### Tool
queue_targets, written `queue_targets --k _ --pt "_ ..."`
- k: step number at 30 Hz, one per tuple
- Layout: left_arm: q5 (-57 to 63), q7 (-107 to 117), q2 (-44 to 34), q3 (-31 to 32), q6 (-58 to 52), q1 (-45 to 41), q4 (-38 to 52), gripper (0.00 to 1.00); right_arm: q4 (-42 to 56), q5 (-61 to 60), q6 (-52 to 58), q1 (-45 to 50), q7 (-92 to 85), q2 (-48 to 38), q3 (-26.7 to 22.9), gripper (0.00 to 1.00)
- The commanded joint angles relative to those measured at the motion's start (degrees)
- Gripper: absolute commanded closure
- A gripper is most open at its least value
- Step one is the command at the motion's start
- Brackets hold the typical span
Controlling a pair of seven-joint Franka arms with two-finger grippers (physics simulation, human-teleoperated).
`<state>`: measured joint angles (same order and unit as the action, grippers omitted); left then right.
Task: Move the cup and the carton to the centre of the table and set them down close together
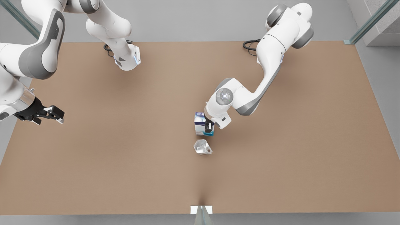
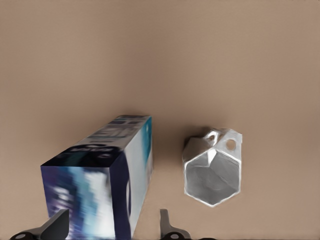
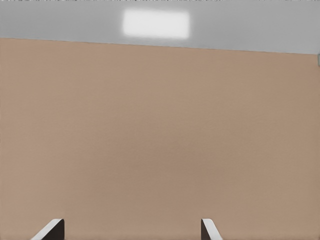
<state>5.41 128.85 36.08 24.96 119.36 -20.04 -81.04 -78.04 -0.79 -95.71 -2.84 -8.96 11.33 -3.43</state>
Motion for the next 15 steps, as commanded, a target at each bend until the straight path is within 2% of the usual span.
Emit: queue_targets --k 1,3,5,6,9,11,12,13,15 --pt "0.1 0.0 0.0 0.0 0.1 0.0 0.0 0.0 0.0 0.0 0.0 0.0 0.0 0.0 0.0 0.0" --pt "0.0 -0.3 -1.4 0.0 -1.7 0.1 0.5 0.0 0.0 0.0 0.0 -0.1 0.0 0.0 0.0 0.0" --pt "0.1 -8.1 -1.9 -1.0 -13.6 0.9 7.4 0.0 0.0 0.0 0.0 0.0 0.0 0.0 0.0 0.0" --pt "0.2 -15.9 -2.7 -3.7 -17.7 0.9 9.2 0.0 0.0 0.0 0.0 0.0 0.0 0.0 0.0 0.0" --pt "-2.7 -60.3 -5.0 -19.8 -19.3 1.9 9.3 0.0 0.1 0.0 0.0 0.1 0.0 -0.2 0.0 0.0" --pt "-3.2 -102.1 -5.9 -28.9 -23.3 3.5 9.3 0.0 0.1 0.0 0.0 0.1 0.0 -0.2 0.0 0.0" --pt "-2.7 -120.7 -9.6 -27.9 -23.9 7.7 8.2 0.0 0.1 0.0 0.0 0.1 0.0 -0.2 0.0 0.0" --pt "-2.6 -129.8 -15.2 -27.6 -23.7 9.7 3.6 0.0 0.1 0.0 0.0 0.0 0.0 -0.2 0.0 0.0" --pt "-2.2 -134.3 -22.7 -27.6 -22.9 10.4 -0.7 0.0 0.1 0.0 0.0 -0.1 0.0 -0.2 0.0 0.0"
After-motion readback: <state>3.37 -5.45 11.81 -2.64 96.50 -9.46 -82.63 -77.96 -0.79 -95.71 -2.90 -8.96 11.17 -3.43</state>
